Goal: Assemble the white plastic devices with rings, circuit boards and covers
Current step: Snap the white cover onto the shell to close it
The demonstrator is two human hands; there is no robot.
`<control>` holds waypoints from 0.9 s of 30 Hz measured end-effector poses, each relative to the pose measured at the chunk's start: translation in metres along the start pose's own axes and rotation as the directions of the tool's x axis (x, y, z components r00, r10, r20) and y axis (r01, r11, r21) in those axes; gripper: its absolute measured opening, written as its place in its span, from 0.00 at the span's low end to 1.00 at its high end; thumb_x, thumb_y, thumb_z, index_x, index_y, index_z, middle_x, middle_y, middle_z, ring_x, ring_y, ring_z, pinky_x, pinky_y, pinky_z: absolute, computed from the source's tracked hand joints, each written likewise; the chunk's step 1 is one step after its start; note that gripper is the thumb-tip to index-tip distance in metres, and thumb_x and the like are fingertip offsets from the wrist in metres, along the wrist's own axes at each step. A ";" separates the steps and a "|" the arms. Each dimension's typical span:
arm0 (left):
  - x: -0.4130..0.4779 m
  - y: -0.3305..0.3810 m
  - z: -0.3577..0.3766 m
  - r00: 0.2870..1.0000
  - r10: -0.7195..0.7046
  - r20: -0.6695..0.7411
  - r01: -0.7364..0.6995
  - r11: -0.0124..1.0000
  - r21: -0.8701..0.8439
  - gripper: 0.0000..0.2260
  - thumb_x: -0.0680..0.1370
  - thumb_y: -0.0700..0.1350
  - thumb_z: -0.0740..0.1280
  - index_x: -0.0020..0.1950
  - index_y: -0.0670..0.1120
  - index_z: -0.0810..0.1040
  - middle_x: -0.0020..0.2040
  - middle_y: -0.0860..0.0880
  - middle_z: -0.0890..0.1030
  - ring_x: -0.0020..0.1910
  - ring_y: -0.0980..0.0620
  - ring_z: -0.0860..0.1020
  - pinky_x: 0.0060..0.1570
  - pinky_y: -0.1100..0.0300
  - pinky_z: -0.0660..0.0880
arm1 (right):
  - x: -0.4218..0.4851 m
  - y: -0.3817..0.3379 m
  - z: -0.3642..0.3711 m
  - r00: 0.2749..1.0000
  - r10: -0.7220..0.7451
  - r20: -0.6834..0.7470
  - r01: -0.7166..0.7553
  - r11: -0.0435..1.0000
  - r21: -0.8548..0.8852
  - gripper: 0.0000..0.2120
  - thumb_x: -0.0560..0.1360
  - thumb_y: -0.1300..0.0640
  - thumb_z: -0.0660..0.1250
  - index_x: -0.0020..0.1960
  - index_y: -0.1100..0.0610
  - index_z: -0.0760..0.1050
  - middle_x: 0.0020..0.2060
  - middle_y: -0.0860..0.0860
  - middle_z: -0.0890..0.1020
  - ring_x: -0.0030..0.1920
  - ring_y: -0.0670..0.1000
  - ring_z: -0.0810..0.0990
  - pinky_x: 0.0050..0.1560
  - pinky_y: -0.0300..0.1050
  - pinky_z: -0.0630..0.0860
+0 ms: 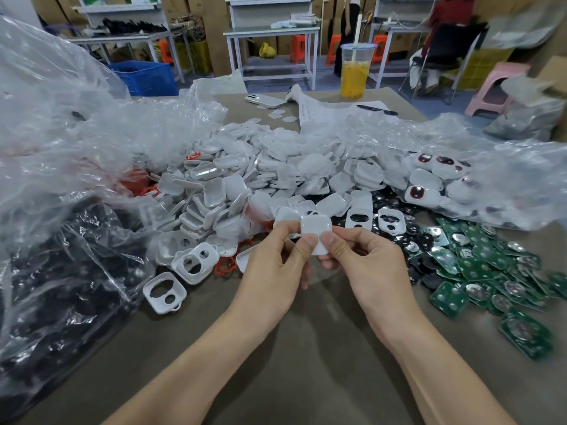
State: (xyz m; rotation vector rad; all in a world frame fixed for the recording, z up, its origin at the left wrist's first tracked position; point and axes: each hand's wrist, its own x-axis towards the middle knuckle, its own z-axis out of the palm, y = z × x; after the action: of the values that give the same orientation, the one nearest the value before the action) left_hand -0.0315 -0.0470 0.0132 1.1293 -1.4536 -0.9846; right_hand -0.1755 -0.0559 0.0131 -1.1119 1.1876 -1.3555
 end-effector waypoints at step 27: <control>-0.006 0.005 -0.009 0.959 -0.244 0.145 0.272 0.935 -0.228 0.09 0.83 0.45 0.66 0.61 0.44 0.79 0.36 0.47 0.82 0.34 0.52 0.80 0.34 0.60 0.78 | -0.012 -0.008 -0.001 0.935 0.290 0.204 -0.335 0.910 0.243 0.19 0.76 0.63 0.70 0.27 0.56 0.82 0.29 0.53 0.80 0.34 0.50 0.85 0.37 0.35 0.80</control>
State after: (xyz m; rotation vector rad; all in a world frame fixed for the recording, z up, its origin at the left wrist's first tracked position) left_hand -0.0230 -0.0401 0.0185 1.1124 -1.2486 -1.3950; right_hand -0.1764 -0.0438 0.0204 -0.7781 0.9745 -1.1156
